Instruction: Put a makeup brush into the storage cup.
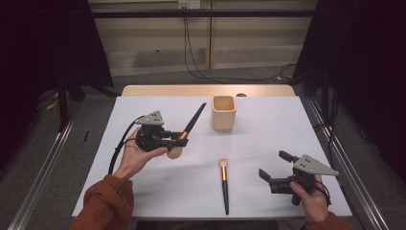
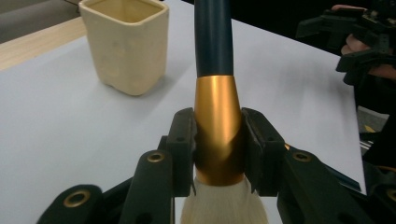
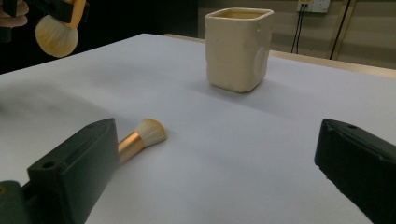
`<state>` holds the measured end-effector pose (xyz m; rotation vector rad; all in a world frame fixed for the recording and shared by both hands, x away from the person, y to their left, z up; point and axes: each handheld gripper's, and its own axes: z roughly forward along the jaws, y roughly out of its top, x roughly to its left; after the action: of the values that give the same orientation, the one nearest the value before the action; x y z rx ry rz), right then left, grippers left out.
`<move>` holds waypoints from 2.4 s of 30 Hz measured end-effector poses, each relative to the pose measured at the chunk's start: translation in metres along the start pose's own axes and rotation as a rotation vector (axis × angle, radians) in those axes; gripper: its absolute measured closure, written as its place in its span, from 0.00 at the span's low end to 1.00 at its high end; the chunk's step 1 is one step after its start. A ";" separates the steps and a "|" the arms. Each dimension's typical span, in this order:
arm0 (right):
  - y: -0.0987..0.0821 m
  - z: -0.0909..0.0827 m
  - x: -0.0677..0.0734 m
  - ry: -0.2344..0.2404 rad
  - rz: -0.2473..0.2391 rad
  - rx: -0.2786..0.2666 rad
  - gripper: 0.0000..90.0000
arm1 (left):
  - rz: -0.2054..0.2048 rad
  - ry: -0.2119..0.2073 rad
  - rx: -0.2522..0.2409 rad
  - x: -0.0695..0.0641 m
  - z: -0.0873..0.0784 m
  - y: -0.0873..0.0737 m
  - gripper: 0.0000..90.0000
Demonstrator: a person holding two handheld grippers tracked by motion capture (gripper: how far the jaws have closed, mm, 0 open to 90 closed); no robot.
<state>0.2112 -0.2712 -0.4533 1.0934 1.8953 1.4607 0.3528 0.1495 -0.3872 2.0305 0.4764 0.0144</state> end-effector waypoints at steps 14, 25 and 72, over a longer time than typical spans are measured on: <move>0.004 0.002 0.002 0.022 -0.019 -0.011 0.00 | 0.033 -0.096 0.121 -0.020 0.016 0.008 0.74; 0.009 0.010 0.013 0.104 -0.065 0.009 0.00 | 0.124 -0.135 0.265 -0.041 0.032 0.018 0.74; 0.062 0.054 0.033 0.482 -0.259 0.448 0.02 | 0.249 -0.211 0.648 -0.069 0.064 0.033 0.74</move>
<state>0.2531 -0.2084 -0.4077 0.6612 2.6829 1.2583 0.3133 0.0582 -0.3781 2.6786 0.0875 -0.2276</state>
